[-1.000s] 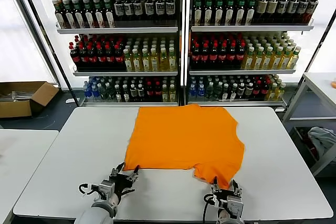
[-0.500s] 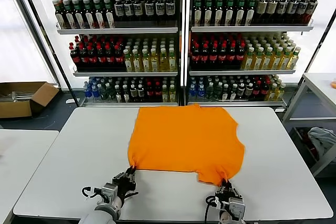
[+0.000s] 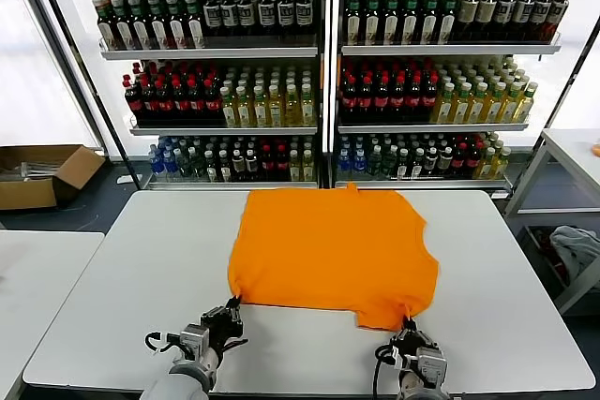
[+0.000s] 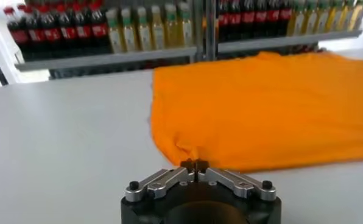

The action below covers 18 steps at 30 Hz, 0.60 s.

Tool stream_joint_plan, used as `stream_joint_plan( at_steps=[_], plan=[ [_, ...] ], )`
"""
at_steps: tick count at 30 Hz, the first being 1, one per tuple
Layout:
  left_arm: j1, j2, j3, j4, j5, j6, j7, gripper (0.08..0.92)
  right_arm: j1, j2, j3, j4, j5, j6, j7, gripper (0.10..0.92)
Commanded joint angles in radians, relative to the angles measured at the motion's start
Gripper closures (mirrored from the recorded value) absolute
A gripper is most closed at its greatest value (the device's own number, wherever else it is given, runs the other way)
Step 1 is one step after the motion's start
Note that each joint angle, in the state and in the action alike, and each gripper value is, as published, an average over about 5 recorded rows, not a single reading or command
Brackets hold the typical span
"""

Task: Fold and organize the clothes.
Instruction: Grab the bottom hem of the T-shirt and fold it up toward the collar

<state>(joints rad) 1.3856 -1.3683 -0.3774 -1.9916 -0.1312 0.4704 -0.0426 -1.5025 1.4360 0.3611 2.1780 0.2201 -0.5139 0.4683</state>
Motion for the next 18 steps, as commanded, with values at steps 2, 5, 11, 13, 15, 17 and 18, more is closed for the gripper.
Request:
stream_joint_plan(
  at_steps=[2,5,11,13,15,17,18],
  plan=[
    [-0.032,-0.005,0.000,-0.010,-0.007,-0.088,-0.010,0.916,0.029,0.002,0.026,0.038,-0.002,0.027,-0.017,0.919],
    [-0.053,-0.007,0.004,0.007,-0.014,-0.109,-0.011,0.916,0.062,-0.004,0.033,0.023,-0.007,0.031,-0.031,0.919],
    [-0.131,-0.006,0.002,0.075,-0.070,-0.129,-0.017,0.916,0.147,-0.021,0.028,-0.060,-0.018,0.074,-0.059,0.919],
    [-0.165,-0.004,0.001,0.106,-0.089,-0.132,-0.021,0.916,0.190,-0.028,0.024,-0.095,-0.018,0.084,-0.062,0.919],
    [-0.199,-0.002,0.003,0.140,-0.099,-0.140,-0.025,0.916,0.234,-0.034,0.020,-0.128,-0.018,0.087,-0.063,0.919],
    [-0.232,-0.001,0.007,0.178,-0.105,-0.152,-0.030,0.916,0.275,-0.039,0.014,-0.164,-0.018,0.087,-0.065,0.919],
    [-0.249,-0.002,0.010,0.199,-0.107,-0.158,-0.033,0.916,0.293,-0.042,0.010,-0.183,-0.018,0.086,-0.066,0.919]
  ],
)
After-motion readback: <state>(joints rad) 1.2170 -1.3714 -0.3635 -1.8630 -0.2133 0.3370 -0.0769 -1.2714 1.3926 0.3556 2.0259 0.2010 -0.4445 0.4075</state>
